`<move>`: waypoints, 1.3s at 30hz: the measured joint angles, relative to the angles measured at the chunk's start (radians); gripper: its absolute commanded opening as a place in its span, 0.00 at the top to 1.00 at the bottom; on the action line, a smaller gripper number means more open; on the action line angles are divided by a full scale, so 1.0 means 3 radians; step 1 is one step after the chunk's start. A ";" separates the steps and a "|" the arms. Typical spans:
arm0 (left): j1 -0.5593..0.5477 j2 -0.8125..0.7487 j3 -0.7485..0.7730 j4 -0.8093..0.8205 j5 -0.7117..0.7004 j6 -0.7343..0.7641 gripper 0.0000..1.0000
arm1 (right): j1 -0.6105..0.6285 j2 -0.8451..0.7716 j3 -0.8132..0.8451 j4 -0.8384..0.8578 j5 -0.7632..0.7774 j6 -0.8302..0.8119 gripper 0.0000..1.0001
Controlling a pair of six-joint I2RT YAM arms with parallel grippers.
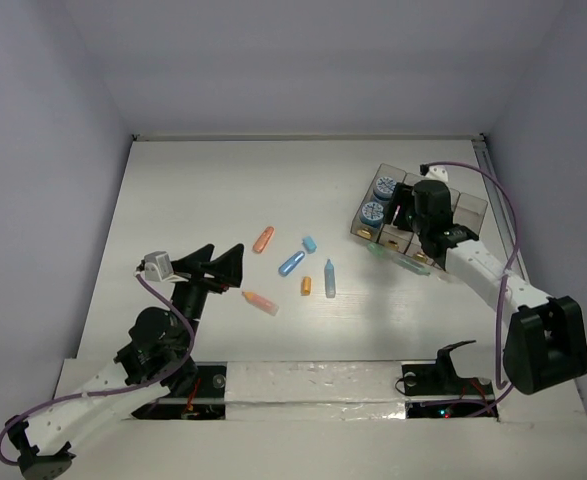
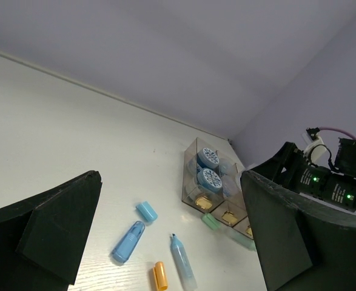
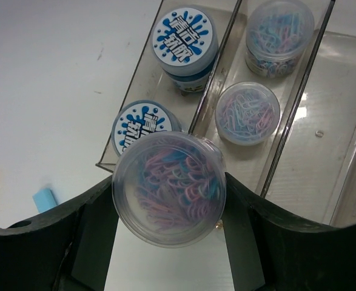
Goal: Sort the stationery into containers
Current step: Place the stationery in the storage box.
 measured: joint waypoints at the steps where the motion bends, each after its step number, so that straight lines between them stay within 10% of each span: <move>1: 0.0000 -0.0006 0.0000 0.0000 0.0000 0.0000 0.01 | -0.0006 0.0024 0.0001 -0.0004 0.0001 0.0000 0.55; 39: 0.0000 -0.0027 0.0000 -0.0001 -0.0023 0.0000 0.01 | -0.0177 0.0395 -0.0065 -0.0090 0.0022 0.0004 0.42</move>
